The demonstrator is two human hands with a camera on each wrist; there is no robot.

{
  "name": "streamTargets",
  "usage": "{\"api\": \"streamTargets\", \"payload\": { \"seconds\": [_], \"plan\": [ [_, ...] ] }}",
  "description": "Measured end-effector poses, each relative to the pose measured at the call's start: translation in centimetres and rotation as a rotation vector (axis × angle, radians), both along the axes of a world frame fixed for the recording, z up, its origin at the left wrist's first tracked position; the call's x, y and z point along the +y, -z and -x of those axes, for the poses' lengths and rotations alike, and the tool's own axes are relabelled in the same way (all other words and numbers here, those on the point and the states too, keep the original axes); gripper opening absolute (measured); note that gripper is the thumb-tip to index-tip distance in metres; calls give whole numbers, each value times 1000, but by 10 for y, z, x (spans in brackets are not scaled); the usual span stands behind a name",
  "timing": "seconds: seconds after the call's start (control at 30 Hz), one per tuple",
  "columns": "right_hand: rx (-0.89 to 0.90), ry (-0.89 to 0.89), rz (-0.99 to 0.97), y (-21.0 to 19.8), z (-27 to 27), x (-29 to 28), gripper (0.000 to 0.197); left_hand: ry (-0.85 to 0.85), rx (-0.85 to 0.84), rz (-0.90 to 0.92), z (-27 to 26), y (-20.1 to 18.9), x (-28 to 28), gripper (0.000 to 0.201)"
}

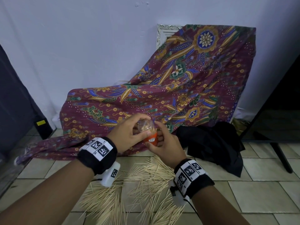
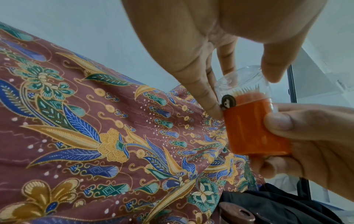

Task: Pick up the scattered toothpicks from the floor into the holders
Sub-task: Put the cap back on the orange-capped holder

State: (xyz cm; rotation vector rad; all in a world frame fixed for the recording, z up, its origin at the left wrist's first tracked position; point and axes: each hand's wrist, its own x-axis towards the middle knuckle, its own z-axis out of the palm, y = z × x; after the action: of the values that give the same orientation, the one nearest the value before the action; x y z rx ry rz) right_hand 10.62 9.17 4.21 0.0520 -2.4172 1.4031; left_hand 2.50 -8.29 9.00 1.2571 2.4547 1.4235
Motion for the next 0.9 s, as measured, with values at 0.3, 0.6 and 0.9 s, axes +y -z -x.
{"api": "streamTargets", "payload": {
  "seconds": [0.3,0.6,0.9],
  "plan": [
    [23,-43,-31,2,4,0,48,-18,-69,-25,2,0,-1,40],
    [24,-33,-57,3,5,-3,65,-55,-131,-88,1,2,-2,40],
    [49,-66,-78,6,6,-5,62,-78,-75,-6,2,4,-3,45]
  ]
}}
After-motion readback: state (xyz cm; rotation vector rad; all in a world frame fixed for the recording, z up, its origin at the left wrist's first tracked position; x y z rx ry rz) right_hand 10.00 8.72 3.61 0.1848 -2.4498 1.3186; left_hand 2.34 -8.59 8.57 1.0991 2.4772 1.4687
